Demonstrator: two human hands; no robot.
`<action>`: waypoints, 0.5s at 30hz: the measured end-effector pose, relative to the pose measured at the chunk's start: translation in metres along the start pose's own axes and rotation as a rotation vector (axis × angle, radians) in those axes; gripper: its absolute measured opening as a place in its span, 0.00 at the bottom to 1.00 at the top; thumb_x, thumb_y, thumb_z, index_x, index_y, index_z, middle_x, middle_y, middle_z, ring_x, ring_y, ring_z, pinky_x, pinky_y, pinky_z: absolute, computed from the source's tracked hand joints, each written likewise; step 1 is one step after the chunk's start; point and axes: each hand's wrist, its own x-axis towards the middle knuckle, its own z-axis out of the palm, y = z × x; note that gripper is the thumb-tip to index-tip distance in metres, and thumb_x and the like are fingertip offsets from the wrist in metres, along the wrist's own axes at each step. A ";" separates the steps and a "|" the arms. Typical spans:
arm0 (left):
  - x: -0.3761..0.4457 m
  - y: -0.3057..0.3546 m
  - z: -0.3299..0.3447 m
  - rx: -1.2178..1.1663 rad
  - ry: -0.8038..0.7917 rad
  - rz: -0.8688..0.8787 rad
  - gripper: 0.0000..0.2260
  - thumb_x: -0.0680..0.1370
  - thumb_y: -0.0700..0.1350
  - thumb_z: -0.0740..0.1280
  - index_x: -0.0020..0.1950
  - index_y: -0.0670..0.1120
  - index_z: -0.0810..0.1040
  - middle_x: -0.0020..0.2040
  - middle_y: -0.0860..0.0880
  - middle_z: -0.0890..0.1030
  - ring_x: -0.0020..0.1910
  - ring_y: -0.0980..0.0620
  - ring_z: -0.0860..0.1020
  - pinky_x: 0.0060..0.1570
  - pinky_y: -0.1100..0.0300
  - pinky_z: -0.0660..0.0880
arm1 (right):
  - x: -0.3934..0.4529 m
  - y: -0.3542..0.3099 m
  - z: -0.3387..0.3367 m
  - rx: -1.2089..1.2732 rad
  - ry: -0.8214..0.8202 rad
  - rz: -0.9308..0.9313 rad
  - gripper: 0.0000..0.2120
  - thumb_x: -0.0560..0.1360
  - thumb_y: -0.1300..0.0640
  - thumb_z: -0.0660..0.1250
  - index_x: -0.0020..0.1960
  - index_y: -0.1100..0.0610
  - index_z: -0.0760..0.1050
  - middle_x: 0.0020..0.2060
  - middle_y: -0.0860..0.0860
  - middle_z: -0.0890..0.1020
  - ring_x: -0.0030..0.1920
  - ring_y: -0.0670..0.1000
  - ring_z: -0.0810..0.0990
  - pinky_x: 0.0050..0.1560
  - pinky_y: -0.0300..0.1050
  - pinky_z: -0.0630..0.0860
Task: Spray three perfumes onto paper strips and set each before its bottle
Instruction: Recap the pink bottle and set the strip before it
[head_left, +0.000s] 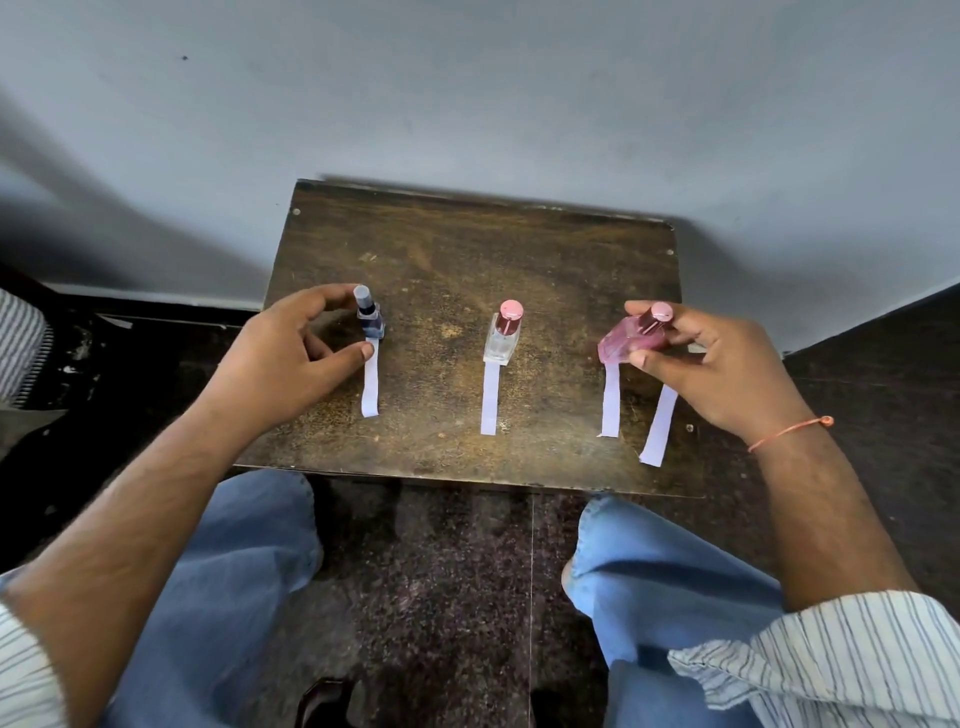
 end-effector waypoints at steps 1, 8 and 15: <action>0.000 0.000 0.001 0.006 0.000 0.001 0.24 0.78 0.49 0.78 0.74 0.59 0.78 0.35 0.58 0.80 0.32 0.65 0.79 0.38 0.66 0.70 | 0.000 0.000 -0.001 -0.006 0.000 0.002 0.23 0.78 0.58 0.79 0.70 0.41 0.83 0.49 0.37 0.87 0.51 0.23 0.80 0.54 0.17 0.68; 0.005 -0.008 0.003 0.038 -0.011 0.014 0.24 0.79 0.50 0.77 0.74 0.59 0.78 0.33 0.55 0.79 0.30 0.65 0.77 0.38 0.64 0.70 | 0.001 0.004 0.001 -0.034 0.043 -0.008 0.19 0.76 0.56 0.81 0.66 0.48 0.86 0.46 0.36 0.86 0.47 0.25 0.80 0.50 0.18 0.68; 0.007 -0.009 0.004 0.046 -0.011 0.002 0.23 0.79 0.51 0.77 0.73 0.61 0.78 0.32 0.53 0.79 0.32 0.64 0.78 0.39 0.64 0.70 | 0.002 0.004 0.002 -0.024 0.029 0.010 0.22 0.76 0.55 0.81 0.68 0.44 0.85 0.50 0.43 0.89 0.51 0.35 0.84 0.51 0.20 0.69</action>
